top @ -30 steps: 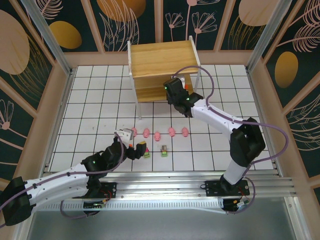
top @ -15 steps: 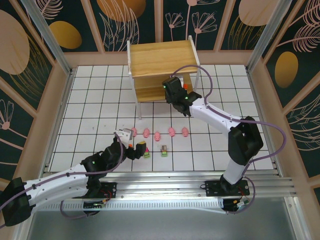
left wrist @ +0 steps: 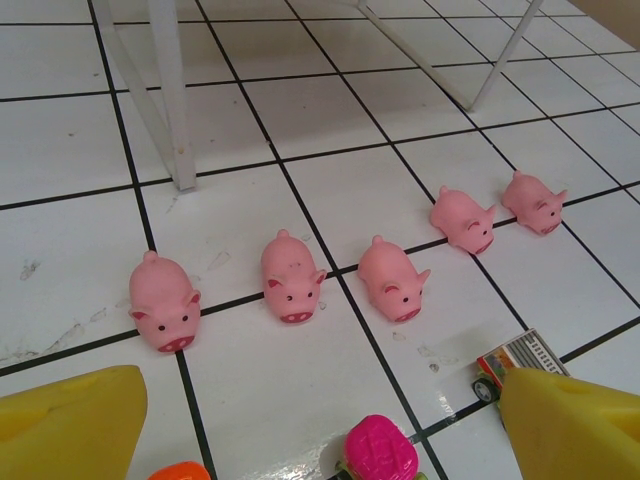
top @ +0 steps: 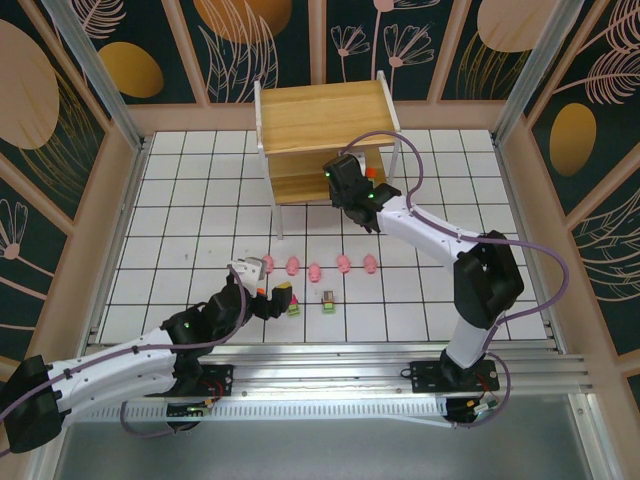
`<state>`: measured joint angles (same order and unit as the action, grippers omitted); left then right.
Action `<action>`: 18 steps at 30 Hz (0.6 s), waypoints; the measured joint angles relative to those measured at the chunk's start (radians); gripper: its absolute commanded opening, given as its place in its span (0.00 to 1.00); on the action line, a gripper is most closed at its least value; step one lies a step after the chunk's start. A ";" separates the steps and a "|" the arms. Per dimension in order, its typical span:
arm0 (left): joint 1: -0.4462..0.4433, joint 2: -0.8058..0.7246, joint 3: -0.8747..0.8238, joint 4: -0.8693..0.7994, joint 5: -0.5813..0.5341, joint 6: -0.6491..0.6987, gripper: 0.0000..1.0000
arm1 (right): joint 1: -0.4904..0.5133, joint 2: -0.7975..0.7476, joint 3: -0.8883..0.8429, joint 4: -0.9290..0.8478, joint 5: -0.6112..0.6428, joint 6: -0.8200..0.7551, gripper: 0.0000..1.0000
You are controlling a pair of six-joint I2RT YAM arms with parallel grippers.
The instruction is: Place and organize the plastic toys onto the shelf
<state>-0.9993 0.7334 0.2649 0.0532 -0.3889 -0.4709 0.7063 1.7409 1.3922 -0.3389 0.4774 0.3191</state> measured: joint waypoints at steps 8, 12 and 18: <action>0.000 -0.012 -0.002 0.000 0.000 0.000 0.91 | 0.000 0.000 0.000 -0.001 0.003 0.000 0.39; 0.000 -0.014 -0.003 0.000 0.000 0.000 0.91 | 0.000 0.000 0.000 0.000 0.003 0.000 0.39; 0.000 -0.019 -0.005 0.000 0.000 0.000 0.92 | 0.000 -0.001 0.000 -0.001 0.010 0.000 0.39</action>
<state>-0.9993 0.7147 0.2596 0.0528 -0.3889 -0.4709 0.7063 1.7401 1.3922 -0.3397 0.4873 0.3187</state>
